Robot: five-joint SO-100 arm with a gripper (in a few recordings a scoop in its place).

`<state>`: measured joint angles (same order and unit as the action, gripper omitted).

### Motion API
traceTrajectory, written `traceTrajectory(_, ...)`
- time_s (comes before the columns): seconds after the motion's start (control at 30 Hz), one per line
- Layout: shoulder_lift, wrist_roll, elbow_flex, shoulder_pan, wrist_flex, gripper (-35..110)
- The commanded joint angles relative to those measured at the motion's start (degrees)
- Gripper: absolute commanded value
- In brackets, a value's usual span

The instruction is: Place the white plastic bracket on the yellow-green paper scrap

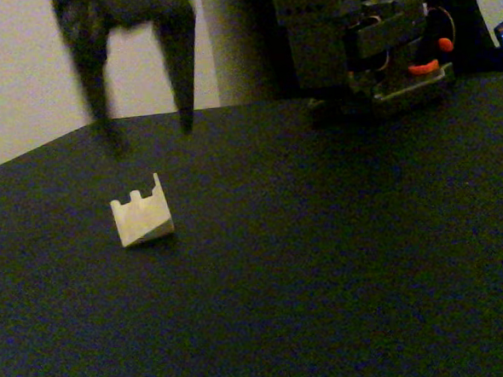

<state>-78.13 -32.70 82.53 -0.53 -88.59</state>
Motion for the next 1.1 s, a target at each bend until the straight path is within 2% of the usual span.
traceTrajectory(0.0,-10.0,0.0,-4.0,3.9,-2.6,0)
traceTrajectory(0.23,-16.3,-0.4,-0.3,11.1,-1.6,0)
traceTrajectory(0.57,-37.4,-3.2,21.0,12.9,7.9,0)
traceTrajectory(0.9,-63.2,13.5,51.9,11.7,32.6,0)
traceTrajectory(1.07,-76.2,18.2,64.6,11.4,37.1,0)
